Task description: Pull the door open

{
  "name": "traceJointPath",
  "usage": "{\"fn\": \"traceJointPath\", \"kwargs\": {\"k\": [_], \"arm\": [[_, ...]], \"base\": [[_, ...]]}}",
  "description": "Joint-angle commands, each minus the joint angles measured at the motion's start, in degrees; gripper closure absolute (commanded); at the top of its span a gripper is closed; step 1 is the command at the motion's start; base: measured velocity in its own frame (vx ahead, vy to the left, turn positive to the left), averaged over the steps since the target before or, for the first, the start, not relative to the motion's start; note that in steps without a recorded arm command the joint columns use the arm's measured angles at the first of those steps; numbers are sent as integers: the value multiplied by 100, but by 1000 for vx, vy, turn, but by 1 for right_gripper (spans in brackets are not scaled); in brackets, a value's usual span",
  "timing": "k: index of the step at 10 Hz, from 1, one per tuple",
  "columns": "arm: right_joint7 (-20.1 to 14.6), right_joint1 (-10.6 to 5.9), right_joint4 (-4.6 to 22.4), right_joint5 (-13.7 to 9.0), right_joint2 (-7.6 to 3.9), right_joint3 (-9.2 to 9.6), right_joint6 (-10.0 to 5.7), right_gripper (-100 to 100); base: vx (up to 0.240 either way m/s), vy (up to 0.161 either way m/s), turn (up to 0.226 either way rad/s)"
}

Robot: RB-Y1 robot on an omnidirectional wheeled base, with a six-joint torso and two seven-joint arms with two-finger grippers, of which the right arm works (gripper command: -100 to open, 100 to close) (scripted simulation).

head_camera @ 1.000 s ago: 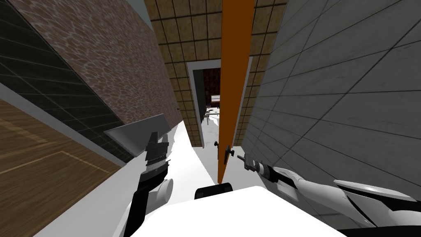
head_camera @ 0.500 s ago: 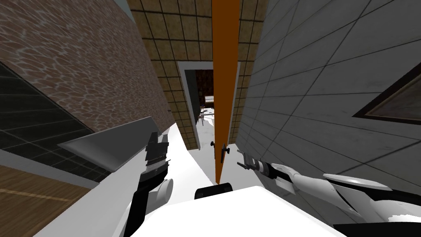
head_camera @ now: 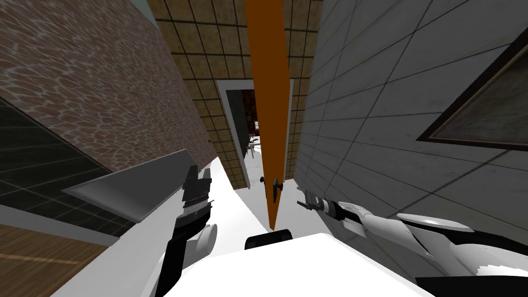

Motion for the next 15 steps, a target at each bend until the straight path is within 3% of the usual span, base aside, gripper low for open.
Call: {"fn": "traceJointPath", "kwargs": {"k": [1,4,8,9,10,15], "arm": [[-74,-70,149,-12,73,-26,-1,-100],[-218,-209,459,-39,222,-81,0,-100],[-429,-412,905,-81,434,-159,0,-100],[-389,-386,888,-64,439,-135,-21,-100],[-389,-386,888,-64,439,-135,-21,100],[-389,-386,888,-64,439,-135,-21,100]], "base": [[8,214,34],[9,179,73],[12,54,109],[13,6,42],[2,-3,-35],[4,-4,-2]]}}
